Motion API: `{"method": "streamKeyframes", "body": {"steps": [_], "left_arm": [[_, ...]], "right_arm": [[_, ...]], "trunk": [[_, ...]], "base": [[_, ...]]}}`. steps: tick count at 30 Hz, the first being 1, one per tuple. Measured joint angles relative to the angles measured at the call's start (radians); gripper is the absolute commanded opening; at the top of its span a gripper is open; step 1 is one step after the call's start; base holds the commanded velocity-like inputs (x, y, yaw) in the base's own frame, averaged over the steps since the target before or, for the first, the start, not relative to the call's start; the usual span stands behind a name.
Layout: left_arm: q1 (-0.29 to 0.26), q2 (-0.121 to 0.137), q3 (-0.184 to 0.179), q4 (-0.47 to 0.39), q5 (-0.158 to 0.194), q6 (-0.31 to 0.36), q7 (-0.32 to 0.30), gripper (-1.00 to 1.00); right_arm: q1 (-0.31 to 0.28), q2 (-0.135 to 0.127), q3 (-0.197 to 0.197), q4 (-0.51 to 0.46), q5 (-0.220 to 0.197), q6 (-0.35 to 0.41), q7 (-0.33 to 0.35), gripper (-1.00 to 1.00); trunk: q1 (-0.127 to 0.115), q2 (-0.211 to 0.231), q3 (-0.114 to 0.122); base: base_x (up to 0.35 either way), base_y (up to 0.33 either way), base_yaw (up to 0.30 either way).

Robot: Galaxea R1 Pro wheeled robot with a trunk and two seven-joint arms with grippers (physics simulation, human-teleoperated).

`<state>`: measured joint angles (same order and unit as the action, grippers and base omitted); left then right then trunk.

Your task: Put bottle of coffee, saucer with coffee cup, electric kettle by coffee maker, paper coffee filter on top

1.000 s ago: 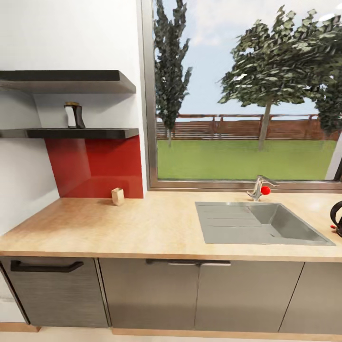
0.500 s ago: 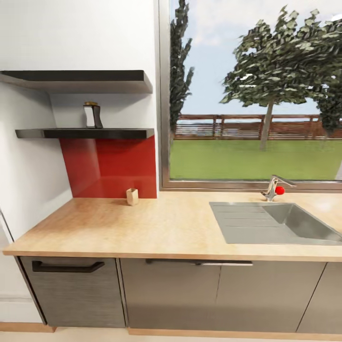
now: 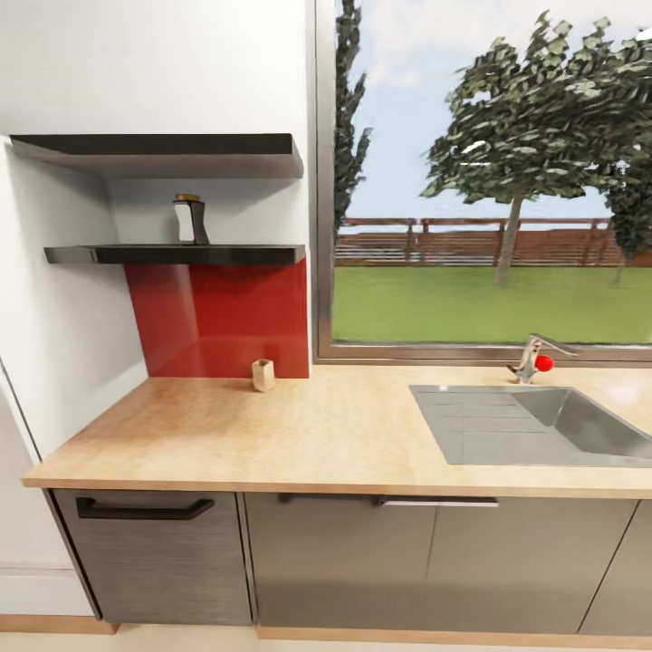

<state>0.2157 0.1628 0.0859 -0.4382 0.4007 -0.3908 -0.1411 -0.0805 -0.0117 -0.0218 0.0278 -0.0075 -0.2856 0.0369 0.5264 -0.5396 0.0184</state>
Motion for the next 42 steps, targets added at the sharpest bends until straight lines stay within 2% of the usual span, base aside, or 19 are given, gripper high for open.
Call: {"method": "streamKeyframes", "body": {"steps": [5, 6, 11, 21, 30, 39, 42], "left_arm": [[0.0, 0.004, 0.0, 0.0, 0.0, 0.001, 0.0, 1.0], [0.0, 0.004, 0.0, 0.0, 0.0, 0.002, 0.0, 1.0], [0.0, 0.005, 0.0, 0.008, 0.001, 0.002, 0.0, 1.0], [0.0, 0.005, 0.0, 0.015, 0.004, 0.002, 0.0, 1.0], [0.0, 0.006, 0.001, 0.017, 0.008, 0.001, 0.0, 1.0], [0.0, 0.006, 0.001, 0.017, 0.012, 0.0, 0.0, 1.0], [0.0, 0.006, 0.001, 0.017, 0.014, 0.001, 0.0, 1.0]], "right_arm": [[0.0, 0.002, 0.003, -0.002, 0.009, 0.002, -0.01, 1.0], [0.0, 0.001, 0.016, -0.006, 0.032, 0.01, -0.021, 1.0], [0.0, 0.003, 0.029, -0.008, 0.066, 0.013, -0.027, 1.0], [0.0, -0.002, 0.01, -0.007, 0.054, 0.01, -0.03, 1.0], [0.0, 0.001, 0.007, -0.007, 0.048, 0.008, -0.031, 1.0], [0.0, -0.009, 0.0, -0.007, 0.046, -0.012, -0.031, 1.0], [0.0, -0.01, -0.001, -0.007, 0.033, -0.013, -0.031, 1.0]], "trunk": [[0.0, 0.0, 0.0], [0.0, 0.0, 0.0], [0.0, 0.0, 0.0], [0.0, 0.0, 0.0], [0.0, 0.0, 0.0], [0.0, 0.0, 0.0], [0.0, 0.0, 0.0]], "base": [[0.0, 0.325, 0.0], [0.0, 0.338, 0.0], [0.0, 0.342, 0.0], [0.0, 0.344, 0.0], [0.0, 0.344, 0.0], [0.0, 0.344, 0.0], [0.0, 0.346, 0.0]]}}
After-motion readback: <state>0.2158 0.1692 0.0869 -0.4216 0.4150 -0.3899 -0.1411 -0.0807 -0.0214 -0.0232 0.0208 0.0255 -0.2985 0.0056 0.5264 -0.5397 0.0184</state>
